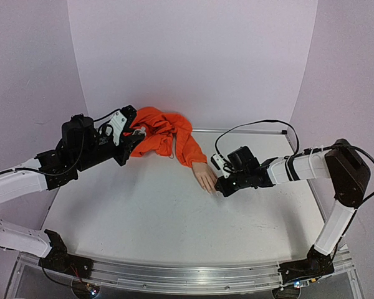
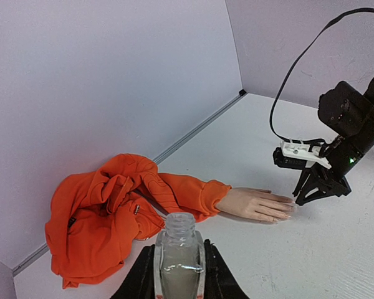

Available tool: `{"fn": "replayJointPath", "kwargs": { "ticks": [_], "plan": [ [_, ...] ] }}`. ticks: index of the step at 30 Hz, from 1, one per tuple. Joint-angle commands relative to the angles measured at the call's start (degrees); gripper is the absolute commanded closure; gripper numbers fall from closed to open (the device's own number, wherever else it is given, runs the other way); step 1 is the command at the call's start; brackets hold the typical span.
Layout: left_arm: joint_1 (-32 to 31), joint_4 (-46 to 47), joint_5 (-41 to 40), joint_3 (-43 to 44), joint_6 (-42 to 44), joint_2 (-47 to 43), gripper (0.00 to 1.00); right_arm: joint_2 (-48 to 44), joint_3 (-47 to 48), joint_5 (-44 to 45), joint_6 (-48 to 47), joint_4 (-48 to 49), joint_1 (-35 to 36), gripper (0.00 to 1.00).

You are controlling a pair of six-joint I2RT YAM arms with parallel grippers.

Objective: Paint the nails

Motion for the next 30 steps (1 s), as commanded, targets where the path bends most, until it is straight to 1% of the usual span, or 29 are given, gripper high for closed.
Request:
{"fn": "replayJointPath", "kwargs": {
  "ticks": [1, 30],
  "plan": [
    [0.3, 3.5, 0.7, 0.7, -0.3, -1.1, 1.00, 0.4, 0.8, 0.4, 0.4, -1.5, -0.3, 1.00],
    [0.3, 3.5, 1.7, 0.6, -0.9, -1.5, 1.00, -2.9, -0.8, 0.2, 1.0, -3.5, -0.3, 1.00]
  ]
}}
